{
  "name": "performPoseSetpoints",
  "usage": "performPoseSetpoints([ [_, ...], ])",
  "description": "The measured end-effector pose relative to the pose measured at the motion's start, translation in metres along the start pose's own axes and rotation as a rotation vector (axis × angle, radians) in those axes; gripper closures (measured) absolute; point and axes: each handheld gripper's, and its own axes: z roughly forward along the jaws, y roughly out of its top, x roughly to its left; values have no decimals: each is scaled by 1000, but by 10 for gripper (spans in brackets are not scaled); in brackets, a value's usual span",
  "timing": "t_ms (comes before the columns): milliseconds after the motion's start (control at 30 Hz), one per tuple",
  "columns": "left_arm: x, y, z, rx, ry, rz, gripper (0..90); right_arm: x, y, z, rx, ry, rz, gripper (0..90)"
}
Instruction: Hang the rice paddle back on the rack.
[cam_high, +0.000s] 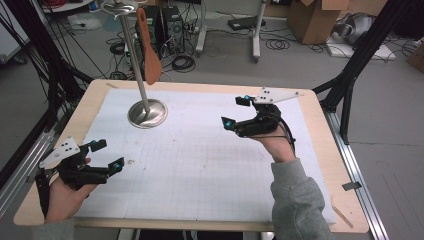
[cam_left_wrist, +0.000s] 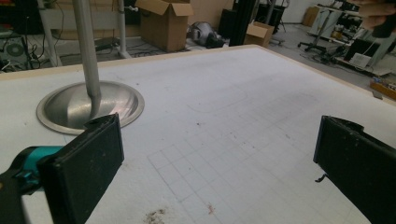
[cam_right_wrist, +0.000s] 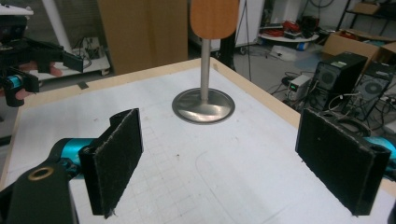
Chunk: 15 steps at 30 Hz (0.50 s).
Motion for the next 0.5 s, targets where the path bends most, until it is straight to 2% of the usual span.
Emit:
performPoseSetpoints([
  [67,0,0,0,-4,2,-2,20,-1,-8,-5,2,-2,19,138],
  [300,0,0,0,-4,6,-1,20,0,-30,-14,23,-31,19,138],
  [500,1,-2,1,1,9,-4,20,0,-46,-19,20,-33,51,138],
])
